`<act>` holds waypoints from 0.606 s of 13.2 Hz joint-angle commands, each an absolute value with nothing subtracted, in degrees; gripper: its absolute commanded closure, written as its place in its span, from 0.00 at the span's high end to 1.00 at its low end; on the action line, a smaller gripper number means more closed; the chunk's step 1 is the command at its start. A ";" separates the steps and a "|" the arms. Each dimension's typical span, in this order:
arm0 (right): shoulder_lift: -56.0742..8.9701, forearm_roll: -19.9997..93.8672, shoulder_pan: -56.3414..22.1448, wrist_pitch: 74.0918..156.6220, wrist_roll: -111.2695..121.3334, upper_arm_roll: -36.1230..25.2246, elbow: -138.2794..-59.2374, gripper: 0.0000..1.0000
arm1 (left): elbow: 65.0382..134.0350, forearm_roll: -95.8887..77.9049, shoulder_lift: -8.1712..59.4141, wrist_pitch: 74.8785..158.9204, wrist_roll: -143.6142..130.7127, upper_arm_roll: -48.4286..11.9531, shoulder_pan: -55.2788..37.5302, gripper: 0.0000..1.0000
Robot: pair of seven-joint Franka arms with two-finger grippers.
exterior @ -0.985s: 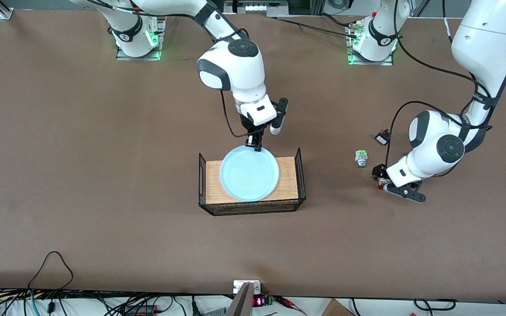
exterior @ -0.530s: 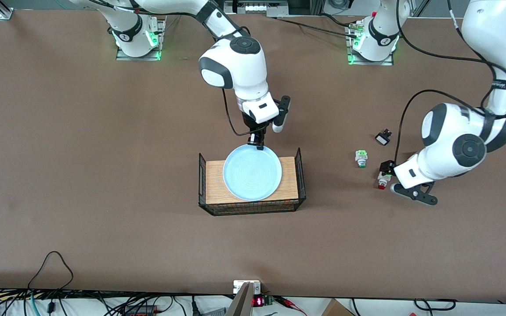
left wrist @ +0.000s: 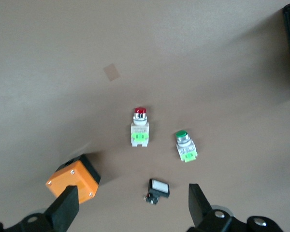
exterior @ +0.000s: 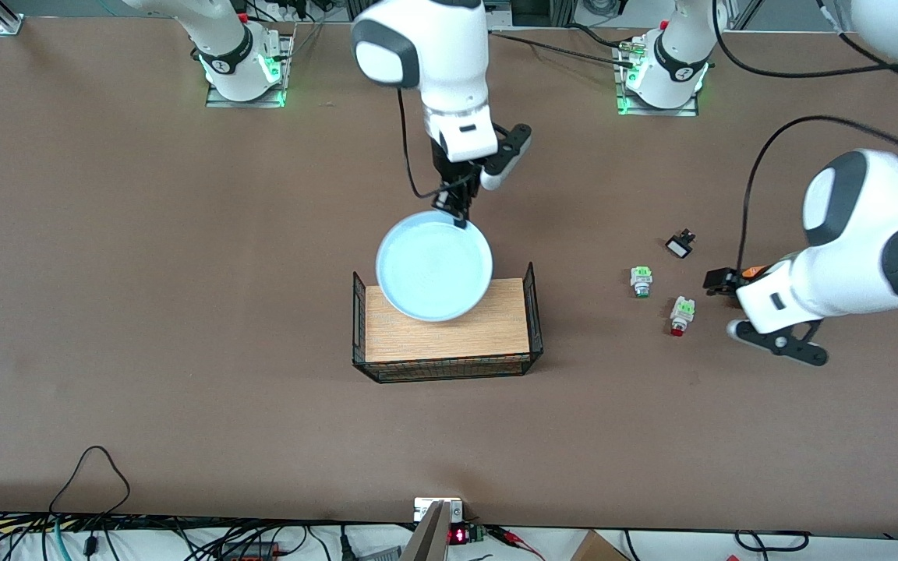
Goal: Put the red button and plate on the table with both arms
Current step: 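Lift the plate with the right gripper while the left gripper withdraws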
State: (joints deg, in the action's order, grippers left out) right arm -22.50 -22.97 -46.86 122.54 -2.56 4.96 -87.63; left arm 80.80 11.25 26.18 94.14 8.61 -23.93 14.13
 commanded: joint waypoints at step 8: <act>-11.34 -23.99 -32.54 107.14 -7.37 3.96 -99.91 0.00 | 89.86 1.32 3.55 90.04 0.88 -10.42 5.04 1.00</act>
State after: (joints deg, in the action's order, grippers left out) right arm -14.37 -22.98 -36.04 106.54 -4.69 3.11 -94.16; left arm 78.62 4.03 11.66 82.77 2.23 -18.08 9.64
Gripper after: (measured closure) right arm 0.978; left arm 0.000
